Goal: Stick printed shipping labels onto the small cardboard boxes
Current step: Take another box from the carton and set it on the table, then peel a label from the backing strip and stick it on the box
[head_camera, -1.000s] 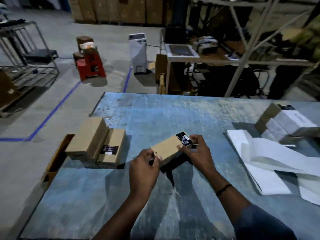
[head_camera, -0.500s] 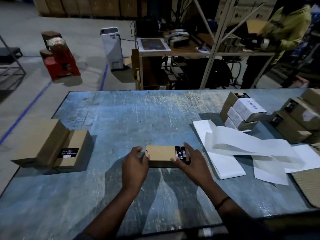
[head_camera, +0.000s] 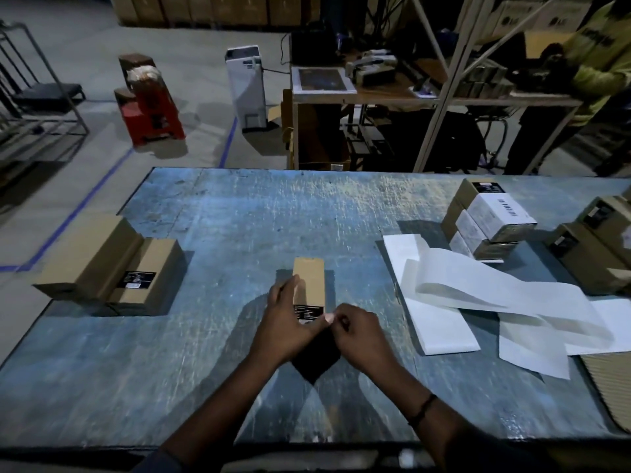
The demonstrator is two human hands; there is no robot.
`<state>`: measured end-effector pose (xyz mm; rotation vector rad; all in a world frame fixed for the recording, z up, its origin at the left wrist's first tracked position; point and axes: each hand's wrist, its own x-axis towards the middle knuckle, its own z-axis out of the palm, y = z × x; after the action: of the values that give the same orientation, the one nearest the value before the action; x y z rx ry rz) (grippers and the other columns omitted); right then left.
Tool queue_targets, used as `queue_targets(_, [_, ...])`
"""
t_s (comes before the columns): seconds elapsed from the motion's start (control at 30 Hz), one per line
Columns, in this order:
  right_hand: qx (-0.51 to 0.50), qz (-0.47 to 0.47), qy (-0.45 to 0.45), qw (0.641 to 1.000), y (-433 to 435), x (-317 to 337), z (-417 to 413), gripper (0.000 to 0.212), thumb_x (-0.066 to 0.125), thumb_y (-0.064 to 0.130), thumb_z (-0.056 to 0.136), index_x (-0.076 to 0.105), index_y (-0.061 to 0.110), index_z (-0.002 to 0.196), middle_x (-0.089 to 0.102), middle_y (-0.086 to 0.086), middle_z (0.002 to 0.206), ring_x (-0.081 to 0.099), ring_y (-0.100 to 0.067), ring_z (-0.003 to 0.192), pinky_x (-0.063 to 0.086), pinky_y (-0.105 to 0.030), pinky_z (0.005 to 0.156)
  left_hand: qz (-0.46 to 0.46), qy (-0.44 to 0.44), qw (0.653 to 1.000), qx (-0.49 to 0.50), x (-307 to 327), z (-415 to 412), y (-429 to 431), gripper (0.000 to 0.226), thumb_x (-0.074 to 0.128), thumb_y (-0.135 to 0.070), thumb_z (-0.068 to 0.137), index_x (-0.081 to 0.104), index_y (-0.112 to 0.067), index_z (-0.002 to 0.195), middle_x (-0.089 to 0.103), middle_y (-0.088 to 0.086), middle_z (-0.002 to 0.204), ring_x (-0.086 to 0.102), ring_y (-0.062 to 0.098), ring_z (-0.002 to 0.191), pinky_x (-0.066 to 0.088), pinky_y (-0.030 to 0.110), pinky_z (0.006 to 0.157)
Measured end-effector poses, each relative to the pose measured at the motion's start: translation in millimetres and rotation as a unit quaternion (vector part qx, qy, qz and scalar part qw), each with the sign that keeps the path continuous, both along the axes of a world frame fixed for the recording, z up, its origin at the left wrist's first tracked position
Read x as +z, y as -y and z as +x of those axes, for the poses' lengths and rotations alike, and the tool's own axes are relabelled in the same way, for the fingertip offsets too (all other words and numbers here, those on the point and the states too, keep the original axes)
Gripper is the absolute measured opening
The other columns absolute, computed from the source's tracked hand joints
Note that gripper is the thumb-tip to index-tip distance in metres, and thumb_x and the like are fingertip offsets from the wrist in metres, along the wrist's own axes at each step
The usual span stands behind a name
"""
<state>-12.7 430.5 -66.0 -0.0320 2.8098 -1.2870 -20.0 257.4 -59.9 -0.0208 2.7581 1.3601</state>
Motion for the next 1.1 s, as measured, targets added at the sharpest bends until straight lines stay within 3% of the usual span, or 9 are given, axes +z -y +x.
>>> queue_targets(0.17, [0.077,0.038,-0.048,0.995,0,-1,-10,0.019,0.058,0.021,0.082,0.07,0.022,0.097,0.063,0.001,0.095,0.062,-0.018,0.09,0.049,-0.03,0.072,-0.051,-0.01,0.996,-0.069,0,-17,24,0.116,0.076,-0.058,0.065,0.02,-0.025,0.161,0.028,-0.005,0.162,0.038,0.015,0.143,0.041,0.032,0.11])
queue_targets(0.27, [0.095,0.115,-0.127,0.981,-8,0,-28,0.048,0.068,0.029,0.078,0.059,0.022,0.125,0.052,-0.003,0.124,0.049,-0.025,0.113,0.046,-0.036,0.09,-0.073,-0.012,0.988,-0.137,2,-28,39,0.102,0.082,-0.037,0.074,0.026,-0.031,0.159,0.032,-0.009,0.163,0.036,0.012,0.146,0.034,0.023,0.11])
queue_targets(0.4, [0.148,0.228,-0.13,0.954,-15,-1,-47,0.073,0.071,0.041,0.078,0.046,0.028,0.145,0.035,-0.003,0.157,0.038,-0.034,0.129,0.043,-0.045,0.102,-0.113,0.003,0.973,-0.2,6,-42,55,0.095,0.08,-0.035,0.079,0.024,-0.046,0.156,0.041,-0.008,0.155,0.043,0.012,0.137,0.046,0.032,0.106])
queue_targets(0.53, [0.139,0.259,-0.138,0.946,-15,-2,-49,0.068,0.071,0.05,0.081,0.048,0.033,0.143,0.039,0.001,0.152,0.038,-0.031,0.131,0.041,-0.046,0.103,-0.145,0.003,0.968,-0.206,7,-54,60,0.09,0.077,-0.047,0.082,0.021,-0.059,0.151,0.044,-0.005,0.148,0.04,0.018,0.136,0.041,0.038,0.108])
queue_targets(0.63, [0.12,0.255,-0.139,0.949,-11,-6,-46,0.068,0.073,0.054,0.081,0.049,0.032,0.141,0.042,0.0,0.145,0.044,-0.028,0.122,0.044,-0.042,0.098,-0.155,-0.02,0.968,-0.198,6,-61,56,0.086,0.078,-0.035,0.085,0.028,-0.054,0.152,0.048,-0.006,0.141,0.036,0.018,0.133,0.032,0.031,0.103])
queue_targets(0.77, [0.112,0.229,-0.129,0.958,-11,-7,-48,0.067,0.07,0.058,0.082,0.05,0.032,0.141,0.043,0.002,0.141,0.048,-0.026,0.117,0.046,-0.042,0.095,-0.158,-0.068,0.966,-0.193,2,-70,52,0.089,0.081,-0.024,0.083,0.031,-0.051,0.152,0.043,-0.034,0.128,0.037,0.008,0.127,0.029,0.024,0.103])
queue_targets(0.83, [0.098,0.215,-0.136,0.962,-21,-1,-50,0.063,0.064,0.057,0.084,0.053,0.03,0.141,0.048,0.002,0.139,0.048,-0.028,0.12,0.044,-0.043,0.096,-0.138,-0.076,0.969,-0.19,-1,-74,51,0.088,0.08,-0.018,0.082,0.035,-0.046,0.152,0.046,-0.027,0.133,0.035,0.002,0.123,0.029,0.02,0.102])
queue_targets(0.93, [-0.014,0.209,-0.185,0.96,-52,13,-52,0.058,0.057,0.043,0.083,0.058,0.024,0.137,0.056,-0.005,0.136,0.05,-0.033,0.123,0.045,-0.049,0.098,-0.15,-0.068,0.969,-0.183,-4,-81,50,0.088,0.073,-0.011,0.081,0.036,-0.052,0.15,0.049,-0.007,0.142,0.034,0.013,0.13,0.028,0.021,0.099])
queue_targets(1.1, [-0.179,0.386,-0.091,0.901,-129,18,-48,0.089,0.075,0.014,0.058,0.05,0.017,0.144,0.045,-0.015,0.15,0.035,-0.044,0.139,0.028,-0.056,0.109,-0.112,-0.129,0.963,-0.211,5,-78,30,0.079,0.071,-0.025,0.078,0.042,-0.046,0.149,0.051,-0.013,0.147,0.038,0.014,0.139,0.029,0.044,0.119])
